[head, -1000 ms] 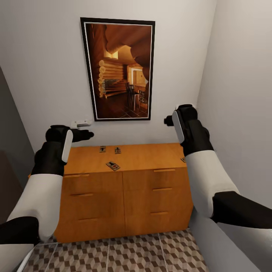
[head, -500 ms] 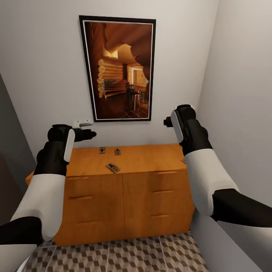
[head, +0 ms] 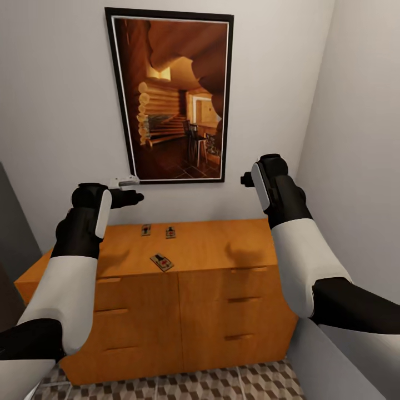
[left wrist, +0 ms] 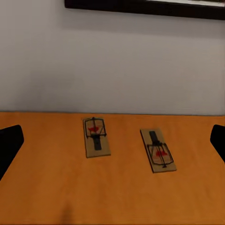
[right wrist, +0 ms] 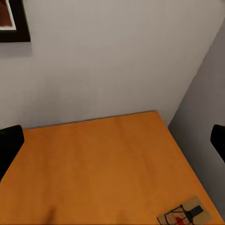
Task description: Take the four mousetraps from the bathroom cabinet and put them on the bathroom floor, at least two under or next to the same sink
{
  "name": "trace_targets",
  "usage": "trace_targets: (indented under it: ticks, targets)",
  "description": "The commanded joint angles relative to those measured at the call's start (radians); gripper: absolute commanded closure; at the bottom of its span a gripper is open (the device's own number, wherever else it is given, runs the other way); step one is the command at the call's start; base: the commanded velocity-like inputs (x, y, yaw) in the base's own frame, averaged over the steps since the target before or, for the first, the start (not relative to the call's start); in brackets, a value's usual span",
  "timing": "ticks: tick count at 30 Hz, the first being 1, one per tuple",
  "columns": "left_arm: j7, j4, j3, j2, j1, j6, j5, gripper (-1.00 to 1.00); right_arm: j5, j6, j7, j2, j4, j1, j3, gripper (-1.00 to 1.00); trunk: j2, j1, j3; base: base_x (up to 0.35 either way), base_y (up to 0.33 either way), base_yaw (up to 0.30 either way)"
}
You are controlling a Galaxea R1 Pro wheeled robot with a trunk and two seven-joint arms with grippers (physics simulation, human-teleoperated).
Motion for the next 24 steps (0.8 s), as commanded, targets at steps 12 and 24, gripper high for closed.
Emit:
trace_targets:
  ticks: [12, 24]
  targets:
    - [0.004, 0.066, 0.002, -0.005, 0.001, 0.004, -0.002, -1.0, 0.0, 0.005, 0.003, 0.001, 0.099, -0.001, 0.001, -1.0, -0.001, 0.0, -0.001, 0.038, 0.0, 0.0]
    - [0.004, 0.125, 0.001, -0.007, 0.001, 0.004, -0.002, -1.0, -0.025, 0.005, 0.019, 0.001, 0.125, 0.0, 0.002, -1.0, -0.001, 0.0, -0.001, 0.002, 0.0, 0.0]
